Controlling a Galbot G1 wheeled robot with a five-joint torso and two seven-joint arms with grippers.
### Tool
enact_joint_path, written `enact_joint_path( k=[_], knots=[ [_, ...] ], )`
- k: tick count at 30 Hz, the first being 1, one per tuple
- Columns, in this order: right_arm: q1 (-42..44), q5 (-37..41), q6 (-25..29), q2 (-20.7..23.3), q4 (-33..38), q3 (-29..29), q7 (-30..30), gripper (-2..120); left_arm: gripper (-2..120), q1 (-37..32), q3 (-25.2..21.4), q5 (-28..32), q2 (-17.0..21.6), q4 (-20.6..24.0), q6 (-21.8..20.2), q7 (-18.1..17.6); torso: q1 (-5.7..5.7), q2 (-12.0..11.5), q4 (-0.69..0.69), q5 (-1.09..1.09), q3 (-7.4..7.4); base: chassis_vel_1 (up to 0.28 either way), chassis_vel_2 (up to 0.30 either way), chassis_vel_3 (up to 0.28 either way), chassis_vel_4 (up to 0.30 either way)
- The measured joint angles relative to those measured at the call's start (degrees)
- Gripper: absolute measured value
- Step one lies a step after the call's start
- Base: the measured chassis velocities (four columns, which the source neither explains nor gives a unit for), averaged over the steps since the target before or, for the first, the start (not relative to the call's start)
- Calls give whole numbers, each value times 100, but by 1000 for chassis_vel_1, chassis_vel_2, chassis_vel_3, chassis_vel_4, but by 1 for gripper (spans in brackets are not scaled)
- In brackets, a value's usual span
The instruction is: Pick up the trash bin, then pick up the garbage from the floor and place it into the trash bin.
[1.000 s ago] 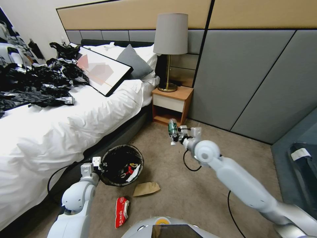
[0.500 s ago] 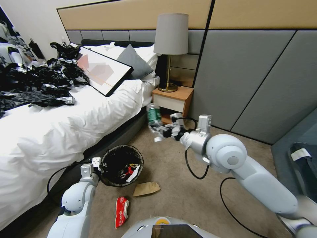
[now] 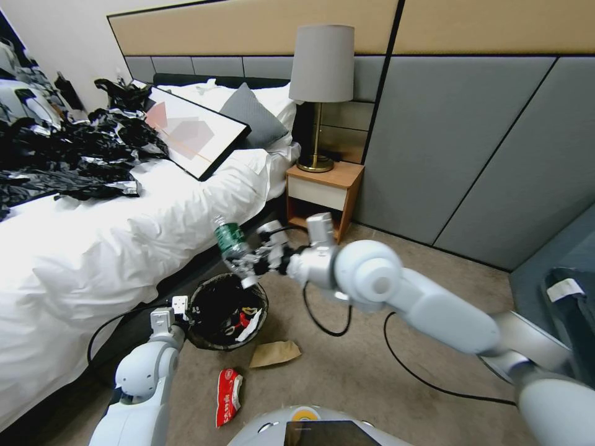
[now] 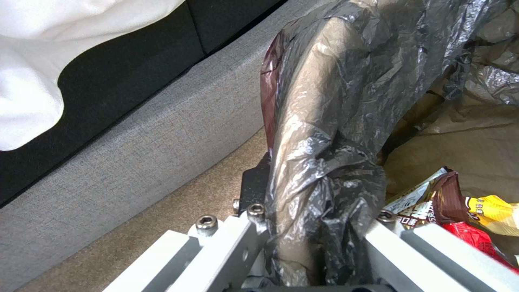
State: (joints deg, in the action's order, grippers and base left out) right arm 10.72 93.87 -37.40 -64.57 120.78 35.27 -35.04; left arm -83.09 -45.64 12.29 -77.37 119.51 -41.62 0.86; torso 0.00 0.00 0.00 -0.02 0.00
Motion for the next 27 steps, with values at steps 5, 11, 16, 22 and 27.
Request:
enact_joint_path(
  k=[5, 11, 16, 22, 27],
  knots=[
    [138, -244, -1, -94, -300, 227, 16, 25, 0, 1, 0, 8, -6, 9, 0, 2, 0, 0, -1, 1, 0, 0, 0, 0, 0],
    [334, -493, -11, -271, -693, 347, 52, 25, 0, 38, -1, 17, -13, -2, 0, 3, 0, 0, -1, 1, 0, 0, 0, 0, 0],
    [367, -516, -15, -397, -876, 380, 52, 25, 0, 42, -2, 18, -18, -11, 1, 3, 0, 0, 0, 1, 0, 0, 0, 0, 0],
    [421, -488, 28, -541, -1040, 369, -7, 43, 0, 39, -32, 25, -20, -20, 11, 6, 0, 0, 0, 1, 0, 0, 0, 0, 0],
    [412, -430, 62, -612, -1120, 330, -11, 65, 0, 42, -40, 28, -44, -30, 16, 12, 0, 0, -1, 1, 0, 0, 0, 0, 0]
  ],
)
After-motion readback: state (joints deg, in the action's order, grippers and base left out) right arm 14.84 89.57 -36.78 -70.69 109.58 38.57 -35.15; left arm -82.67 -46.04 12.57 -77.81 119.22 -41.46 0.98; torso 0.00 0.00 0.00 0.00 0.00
